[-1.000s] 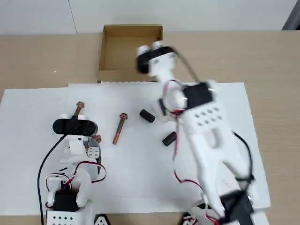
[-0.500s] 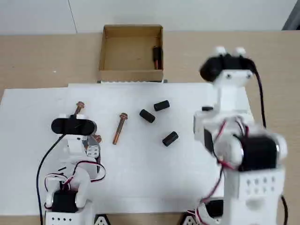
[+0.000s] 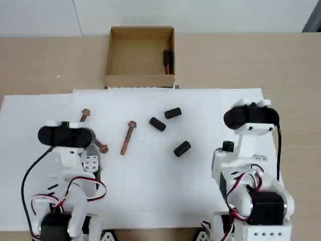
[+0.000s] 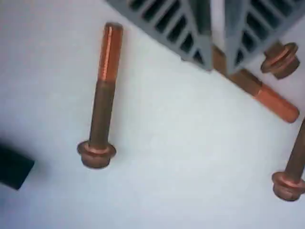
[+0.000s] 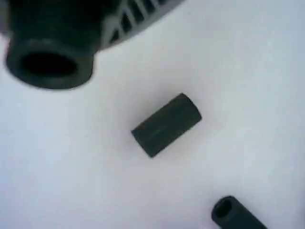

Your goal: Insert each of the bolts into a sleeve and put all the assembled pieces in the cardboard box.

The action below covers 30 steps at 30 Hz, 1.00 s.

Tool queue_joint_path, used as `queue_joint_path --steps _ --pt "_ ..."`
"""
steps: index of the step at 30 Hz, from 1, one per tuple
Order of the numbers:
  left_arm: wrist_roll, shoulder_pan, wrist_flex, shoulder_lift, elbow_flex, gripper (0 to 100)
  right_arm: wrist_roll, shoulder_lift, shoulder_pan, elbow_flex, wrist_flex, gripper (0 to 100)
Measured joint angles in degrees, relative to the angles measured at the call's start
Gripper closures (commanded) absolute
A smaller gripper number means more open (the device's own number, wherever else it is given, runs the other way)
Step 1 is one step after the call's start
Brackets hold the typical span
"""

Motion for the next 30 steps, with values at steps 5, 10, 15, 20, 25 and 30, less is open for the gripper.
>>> queue_joint_path --steps 5,10,15,20,25,30 --pt "0.09 0.00 1.85 15.30 -13.27 99 0.00 -4.13 -0.18 3.25 -2.29 99.5" --pt "0.09 0.00 5.63 33.58 -28.57 99 0.00 -8.97 -0.09 5.45 -3.25 99.5" --pt "0.09 0.00 11.78 48.97 -42.02 99 0.00 -14.15 -0.18 9.23 -3.25 99.5" --pt "0.26 1.49 18.02 61.89 -52.48 99 0.00 -20.66 -0.18 11.43 -3.25 99.5" --pt "0.09 6.07 23.56 74.02 -59.25 99 0.00 -24.26 -0.18 12.31 -3.43 99.5" --pt "-0.09 9.93 25.05 85.45 -64.00 99 0.00 -25.23 -0.09 12.31 -3.43 99.5"
